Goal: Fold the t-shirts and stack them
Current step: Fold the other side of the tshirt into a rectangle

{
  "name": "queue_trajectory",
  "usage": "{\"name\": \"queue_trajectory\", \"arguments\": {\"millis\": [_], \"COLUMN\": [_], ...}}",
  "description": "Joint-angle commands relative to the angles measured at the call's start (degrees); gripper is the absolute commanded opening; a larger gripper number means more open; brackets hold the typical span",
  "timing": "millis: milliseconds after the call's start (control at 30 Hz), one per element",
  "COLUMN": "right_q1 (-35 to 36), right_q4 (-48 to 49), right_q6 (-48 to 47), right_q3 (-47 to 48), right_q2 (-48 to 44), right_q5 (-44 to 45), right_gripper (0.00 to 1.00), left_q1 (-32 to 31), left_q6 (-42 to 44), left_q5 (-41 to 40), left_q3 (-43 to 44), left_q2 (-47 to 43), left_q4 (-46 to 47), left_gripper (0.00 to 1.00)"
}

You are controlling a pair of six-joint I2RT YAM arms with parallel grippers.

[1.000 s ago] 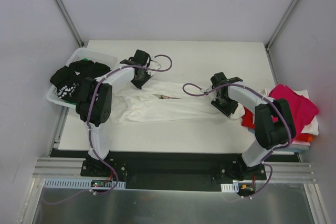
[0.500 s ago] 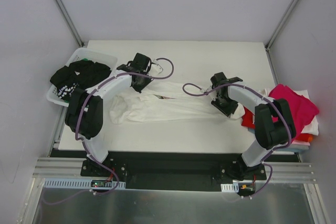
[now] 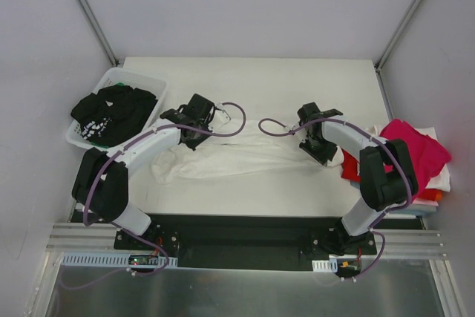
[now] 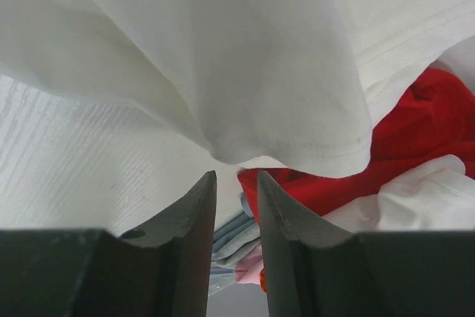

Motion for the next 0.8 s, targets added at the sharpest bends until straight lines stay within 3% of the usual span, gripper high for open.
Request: {"name": "queue_trajectory", "arguments": {"millis": [0, 67, 100, 233, 500, 767], "right_q1": [-0.1, -0.4, -0.6, -1.6, -3.9, -6.4], "right_q4": [-1.6, -2.0, -2.1, -2.6, -3.4, -2.9], "right_q6": [0.2, 0.0, -0.1, -0.9, -1.9, -2.8], "right_q3": [-0.2, -0.2, -0.2, -0.1, 0.7, 0.6], "right_q2": [0.4, 0.4, 0.4, 0.3, -0.2, 0.7], "right_q5": [2.7, 2.9, 3.1, 4.2, 5.2, 5.3], "right_gripper": [0.31, 0.31, 0.31, 0.31, 0.31, 0.31], "left_q1": [-1.4, -1.6, -1.6, -1.8, -2.3, -3.0], "left_q6": [-1.8, -2.0, -2.0, -1.8, -2.0, -2.3], "left_q5": [-2.4, -2.2, -2.3, -2.8, -1.4, 7.2], "left_q3": [-2.6, -3.1, -3.6, -4.7, -5.4, -4.5], "left_q2": [-2.1, -2.0, -2.1, -2.2, -4.0, -6.9], "left_q4": [-3.3, -3.4, -3.7, -4.4, -7.3, -15.5], "left_gripper": [0.12, 0.18, 0.28, 0.48, 0.57, 0.58]}}
